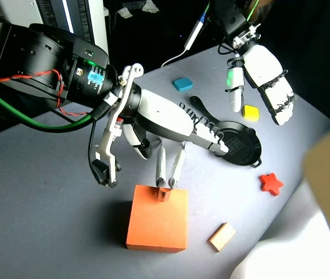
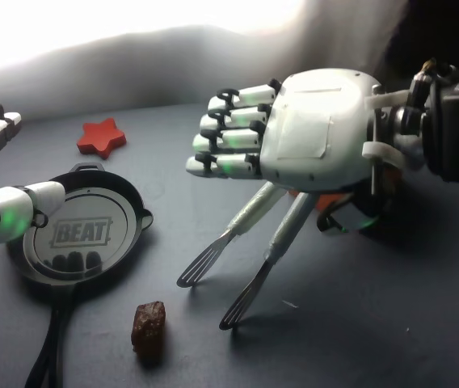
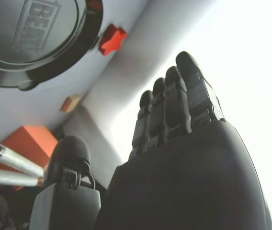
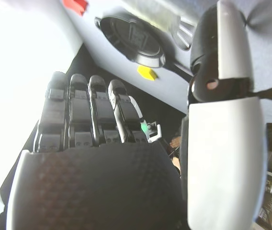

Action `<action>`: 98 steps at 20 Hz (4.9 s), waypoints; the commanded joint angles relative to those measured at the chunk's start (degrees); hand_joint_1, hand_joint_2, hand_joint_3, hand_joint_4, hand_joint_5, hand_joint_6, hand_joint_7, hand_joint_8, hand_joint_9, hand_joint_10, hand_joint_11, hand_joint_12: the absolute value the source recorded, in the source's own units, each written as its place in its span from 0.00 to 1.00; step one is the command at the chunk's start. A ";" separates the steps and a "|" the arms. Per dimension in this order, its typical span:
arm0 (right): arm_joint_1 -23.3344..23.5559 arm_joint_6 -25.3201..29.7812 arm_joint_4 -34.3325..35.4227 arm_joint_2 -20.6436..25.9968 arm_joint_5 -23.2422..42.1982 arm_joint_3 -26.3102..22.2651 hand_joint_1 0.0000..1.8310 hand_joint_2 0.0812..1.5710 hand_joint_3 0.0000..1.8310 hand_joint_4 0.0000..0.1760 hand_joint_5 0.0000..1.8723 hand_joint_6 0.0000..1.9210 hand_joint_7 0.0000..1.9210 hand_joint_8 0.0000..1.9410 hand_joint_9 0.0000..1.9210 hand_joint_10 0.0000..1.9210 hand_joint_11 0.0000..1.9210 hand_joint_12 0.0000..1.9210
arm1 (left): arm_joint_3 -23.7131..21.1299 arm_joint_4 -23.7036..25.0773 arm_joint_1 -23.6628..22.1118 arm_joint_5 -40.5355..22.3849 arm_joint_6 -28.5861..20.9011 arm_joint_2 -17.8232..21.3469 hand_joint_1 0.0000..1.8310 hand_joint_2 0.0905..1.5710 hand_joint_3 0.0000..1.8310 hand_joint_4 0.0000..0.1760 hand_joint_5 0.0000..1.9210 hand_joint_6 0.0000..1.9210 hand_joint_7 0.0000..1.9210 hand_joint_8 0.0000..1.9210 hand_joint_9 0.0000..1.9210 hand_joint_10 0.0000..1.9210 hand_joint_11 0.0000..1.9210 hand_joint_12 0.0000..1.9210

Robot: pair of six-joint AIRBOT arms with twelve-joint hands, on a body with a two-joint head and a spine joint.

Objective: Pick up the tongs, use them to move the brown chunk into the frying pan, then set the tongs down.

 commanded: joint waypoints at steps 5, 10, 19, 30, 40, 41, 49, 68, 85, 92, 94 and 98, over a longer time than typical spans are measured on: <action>-0.83 0.24 0.18 0.36 3.41 0.54 0.60 0.52 0.00 0.00 0.00 0.00 0.00 0.00 0.00 0.00 0.00 0.00 | 0.16 2.34 -0.17 -5.43 -0.58 0.59 0.05 0.82 0.00 0.00 0.03 0.00 0.07 0.00 0.07 0.00 0.00 0.32; 2.17 6.39 0.19 0.73 0.12 1.01 0.59 0.52 0.00 0.00 0.00 0.00 0.00 0.00 0.00 0.00 0.00 0.00 | -0.30 2.36 -0.18 -5.43 -0.36 0.59 0.01 0.82 0.00 0.00 0.04 0.00 0.07 0.00 0.08 0.00 0.00 0.37; 3.44 12.56 0.17 1.28 -3.63 2.33 0.60 0.51 0.00 0.00 0.00 0.00 0.00 0.00 0.00 0.00 0.00 0.00 | -0.88 2.50 0.03 -4.79 0.22 0.30 0.01 0.82 0.00 0.00 0.04 0.00 0.08 0.00 0.08 0.00 0.00 0.38; 3.37 27.57 -18.28 -4.39 -10.84 7.92 0.57 0.52 0.00 0.00 0.00 0.00 0.00 0.00 0.00 0.00 0.00 0.00 | -1.91 2.47 -0.02 -4.79 0.08 0.29 0.03 0.81 0.00 0.00 0.04 0.00 0.09 0.00 0.09 0.00 0.00 0.37; 2.38 26.69 -21.74 -9.77 -10.61 11.78 0.59 0.53 0.00 0.00 0.00 0.00 0.00 0.00 0.00 0.00 0.00 0.00 | -1.79 2.49 0.92 -4.80 0.09 0.05 0.00 0.80 0.00 0.00 0.03 0.00 0.05 0.00 0.05 0.00 0.00 0.26; 2.12 26.69 -22.56 -10.18 -10.07 11.87 0.59 0.53 0.00 0.00 0.00 0.00 0.00 0.00 0.00 0.00 0.00 0.00 | -1.80 2.49 0.98 -4.80 0.09 0.05 0.00 0.80 0.00 0.00 0.03 0.00 0.05 0.00 0.05 0.00 0.00 0.25; 0.70 31.69 -28.32 -11.57 -8.19 12.34 0.60 0.52 0.00 0.00 0.00 0.00 0.00 0.00 0.00 0.00 0.00 0.00 | -1.72 2.50 1.23 -4.81 0.07 -0.12 0.00 0.79 0.00 0.00 0.04 0.00 0.06 0.00 0.07 0.00 0.00 0.28; -1.58 41.88 -28.34 -12.35 -6.20 15.19 0.61 0.53 0.00 0.00 0.00 0.00 0.00 0.00 0.00 0.00 0.00 0.00 | -1.93 2.51 0.41 -5.28 -0.28 -0.68 0.00 0.80 0.00 0.00 0.03 0.00 0.06 0.00 0.06 0.00 0.00 0.29; -3.02 52.98 -40.89 -12.63 -7.83 15.17 0.62 0.62 0.03 0.00 0.30 0.06 0.31 0.03 0.25 0.08 0.00 0.72 | -1.60 2.48 0.27 -5.98 1.05 -0.69 0.00 0.80 0.00 0.00 0.02 0.00 0.05 0.00 0.06 0.00 0.00 0.37; -2.94 52.88 -40.89 -13.16 -7.32 14.99 0.62 0.67 0.03 0.00 0.41 0.10 0.44 0.03 0.29 0.30 0.03 0.84 | -1.60 2.47 0.70 -5.98 1.00 -0.72 0.00 0.80 0.00 0.00 0.02 0.00 0.06 0.00 0.07 0.00 0.00 0.39; -2.89 52.78 -40.90 -13.30 -7.25 14.99 0.61 0.68 0.03 0.00 0.44 0.11 0.47 0.03 0.31 0.32 0.06 0.83 | -1.58 2.46 0.71 -5.98 1.00 -0.72 0.00 0.79 0.00 0.00 0.02 0.00 0.07 0.00 0.08 0.00 0.00 0.38; -2.68 52.78 -40.90 -13.36 -7.26 14.97 0.60 0.76 0.00 0.00 0.42 0.66 0.53 0.04 0.34 0.39 0.13 0.85 | -1.61 2.47 0.75 -5.98 1.00 -0.72 0.00 0.80 0.00 0.00 0.02 0.00 0.06 0.00 0.08 0.00 0.00 0.42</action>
